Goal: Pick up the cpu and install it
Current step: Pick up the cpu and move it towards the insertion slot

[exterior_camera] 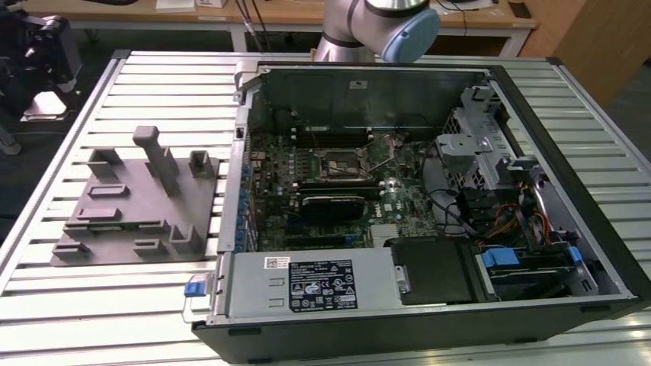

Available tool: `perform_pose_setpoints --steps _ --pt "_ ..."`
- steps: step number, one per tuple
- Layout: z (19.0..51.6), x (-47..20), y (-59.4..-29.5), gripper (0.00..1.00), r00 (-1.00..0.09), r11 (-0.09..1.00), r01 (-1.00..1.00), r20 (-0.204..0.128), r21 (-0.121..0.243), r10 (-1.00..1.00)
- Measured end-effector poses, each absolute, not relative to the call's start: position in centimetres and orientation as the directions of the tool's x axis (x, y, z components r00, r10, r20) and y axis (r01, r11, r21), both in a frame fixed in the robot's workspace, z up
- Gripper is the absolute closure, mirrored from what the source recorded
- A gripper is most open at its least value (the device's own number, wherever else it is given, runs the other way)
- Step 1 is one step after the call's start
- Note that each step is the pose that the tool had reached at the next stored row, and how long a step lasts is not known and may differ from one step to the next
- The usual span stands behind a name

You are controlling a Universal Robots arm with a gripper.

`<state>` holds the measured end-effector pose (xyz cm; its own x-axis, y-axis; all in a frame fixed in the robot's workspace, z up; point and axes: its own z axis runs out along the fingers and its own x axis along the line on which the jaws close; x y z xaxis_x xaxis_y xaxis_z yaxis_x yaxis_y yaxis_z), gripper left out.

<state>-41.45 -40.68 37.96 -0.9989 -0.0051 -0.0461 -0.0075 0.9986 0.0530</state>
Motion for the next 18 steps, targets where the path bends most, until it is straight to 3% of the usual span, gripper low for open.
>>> perform_pose_setpoints --steps 18 --pt "38.0 -35.8 -40.7 0.46 -0.999 0.999 -0.007 -0.044 0.053 -0.005"
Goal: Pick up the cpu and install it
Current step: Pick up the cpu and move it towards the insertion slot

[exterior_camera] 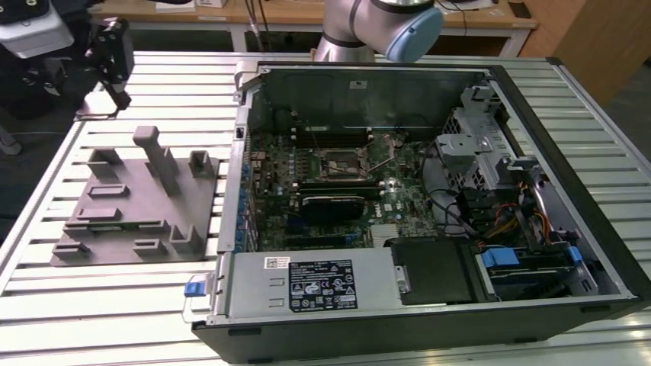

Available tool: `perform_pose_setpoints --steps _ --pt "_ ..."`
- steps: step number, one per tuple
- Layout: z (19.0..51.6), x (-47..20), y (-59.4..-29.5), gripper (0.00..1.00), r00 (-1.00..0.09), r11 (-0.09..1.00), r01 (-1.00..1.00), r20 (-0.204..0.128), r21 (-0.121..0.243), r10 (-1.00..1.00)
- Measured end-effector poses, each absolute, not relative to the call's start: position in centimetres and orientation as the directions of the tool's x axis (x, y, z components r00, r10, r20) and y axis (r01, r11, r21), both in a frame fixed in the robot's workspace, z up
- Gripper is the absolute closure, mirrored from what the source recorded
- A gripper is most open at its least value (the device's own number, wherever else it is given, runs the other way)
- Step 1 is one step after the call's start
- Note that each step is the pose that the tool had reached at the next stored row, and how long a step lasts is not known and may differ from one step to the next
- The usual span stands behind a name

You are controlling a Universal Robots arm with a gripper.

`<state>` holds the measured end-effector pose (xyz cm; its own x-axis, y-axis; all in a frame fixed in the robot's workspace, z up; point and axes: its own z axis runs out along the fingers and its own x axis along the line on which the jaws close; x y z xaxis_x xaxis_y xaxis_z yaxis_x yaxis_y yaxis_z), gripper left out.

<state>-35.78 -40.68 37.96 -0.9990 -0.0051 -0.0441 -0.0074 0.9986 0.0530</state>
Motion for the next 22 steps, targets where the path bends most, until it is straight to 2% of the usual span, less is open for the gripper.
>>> perform_pose_setpoints --steps 22 --pt "38.0 -27.5 -40.7 0.46 -0.999 0.999 -0.007 -0.038 0.053 -0.005"
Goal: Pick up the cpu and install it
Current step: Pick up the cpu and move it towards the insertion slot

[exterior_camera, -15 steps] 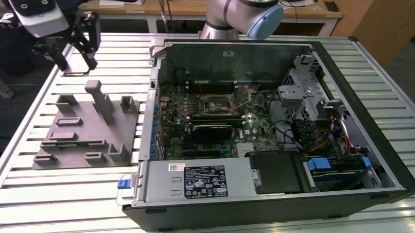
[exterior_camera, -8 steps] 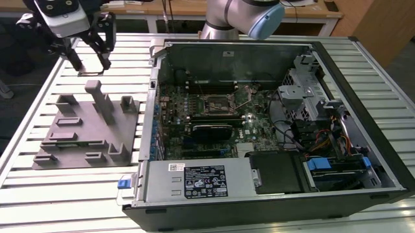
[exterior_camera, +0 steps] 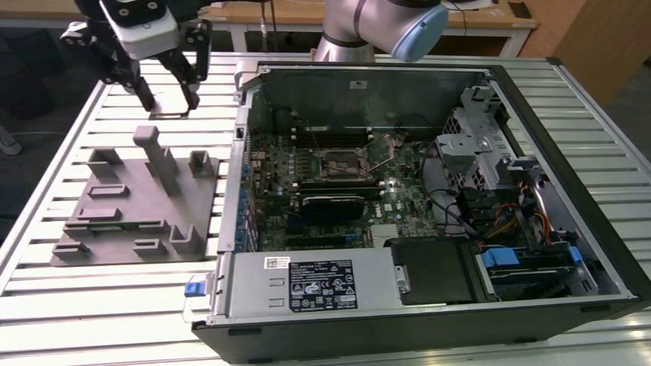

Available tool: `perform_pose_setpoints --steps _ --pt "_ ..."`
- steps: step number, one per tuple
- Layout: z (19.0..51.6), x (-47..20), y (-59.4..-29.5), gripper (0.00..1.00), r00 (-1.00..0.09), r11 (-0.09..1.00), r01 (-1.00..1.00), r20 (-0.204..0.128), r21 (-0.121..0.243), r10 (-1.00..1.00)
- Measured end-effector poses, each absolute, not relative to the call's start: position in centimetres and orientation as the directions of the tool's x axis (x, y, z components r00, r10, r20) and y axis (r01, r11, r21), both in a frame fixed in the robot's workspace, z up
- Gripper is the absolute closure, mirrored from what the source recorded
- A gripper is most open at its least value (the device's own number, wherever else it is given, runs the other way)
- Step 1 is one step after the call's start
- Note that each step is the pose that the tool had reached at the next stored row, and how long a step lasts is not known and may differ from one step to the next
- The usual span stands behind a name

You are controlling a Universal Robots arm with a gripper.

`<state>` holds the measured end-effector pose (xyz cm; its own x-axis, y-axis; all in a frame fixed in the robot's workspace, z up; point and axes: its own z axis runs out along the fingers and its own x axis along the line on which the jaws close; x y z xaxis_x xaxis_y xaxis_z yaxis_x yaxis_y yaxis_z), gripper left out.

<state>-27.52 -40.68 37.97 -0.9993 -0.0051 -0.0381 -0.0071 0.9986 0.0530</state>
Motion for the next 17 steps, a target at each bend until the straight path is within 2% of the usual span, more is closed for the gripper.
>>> perform_pose_setpoints --steps 17 --pt "38.0 -19.8 -40.7 0.46 -0.999 0.999 -0.007 -0.033 0.053 -0.005"
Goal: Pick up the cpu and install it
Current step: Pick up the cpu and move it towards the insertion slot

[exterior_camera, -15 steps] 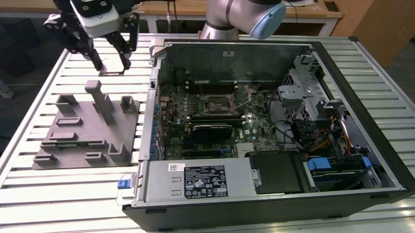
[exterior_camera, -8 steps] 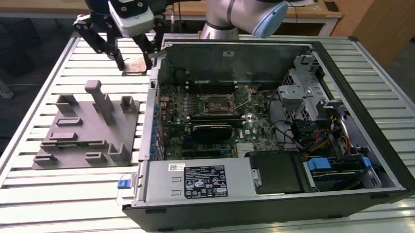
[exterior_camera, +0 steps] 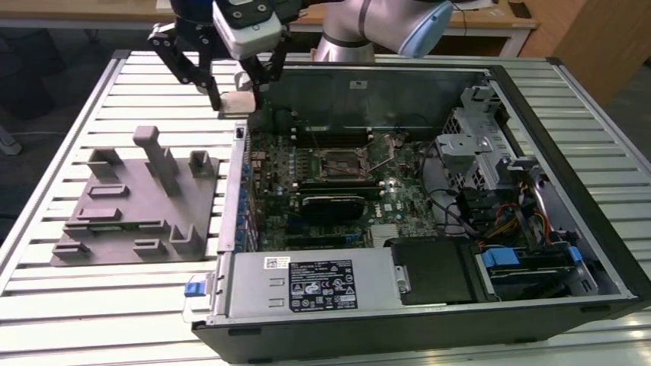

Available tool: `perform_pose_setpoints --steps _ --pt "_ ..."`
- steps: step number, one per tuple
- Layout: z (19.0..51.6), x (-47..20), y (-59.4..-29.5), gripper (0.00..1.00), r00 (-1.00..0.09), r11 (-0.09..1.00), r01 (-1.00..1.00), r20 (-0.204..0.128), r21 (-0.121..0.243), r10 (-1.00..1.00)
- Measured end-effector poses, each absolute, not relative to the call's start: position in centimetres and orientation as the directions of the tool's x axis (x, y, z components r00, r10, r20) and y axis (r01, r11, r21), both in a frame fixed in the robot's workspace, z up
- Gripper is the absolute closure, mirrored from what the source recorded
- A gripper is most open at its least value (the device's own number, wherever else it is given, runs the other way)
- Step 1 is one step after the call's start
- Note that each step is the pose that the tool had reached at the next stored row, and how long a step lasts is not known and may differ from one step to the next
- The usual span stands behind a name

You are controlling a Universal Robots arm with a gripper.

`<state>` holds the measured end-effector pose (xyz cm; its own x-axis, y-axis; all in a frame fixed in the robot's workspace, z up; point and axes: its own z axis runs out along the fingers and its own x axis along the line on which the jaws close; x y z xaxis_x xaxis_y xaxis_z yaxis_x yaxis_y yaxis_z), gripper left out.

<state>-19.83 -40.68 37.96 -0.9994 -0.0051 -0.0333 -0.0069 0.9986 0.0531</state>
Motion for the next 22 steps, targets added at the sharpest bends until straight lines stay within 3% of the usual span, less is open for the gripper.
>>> perform_pose_setpoints --steps 22 --pt "38.0 -12.8 -40.7 0.46 -1.000 0.999 -0.007 -0.030 0.053 -0.005"
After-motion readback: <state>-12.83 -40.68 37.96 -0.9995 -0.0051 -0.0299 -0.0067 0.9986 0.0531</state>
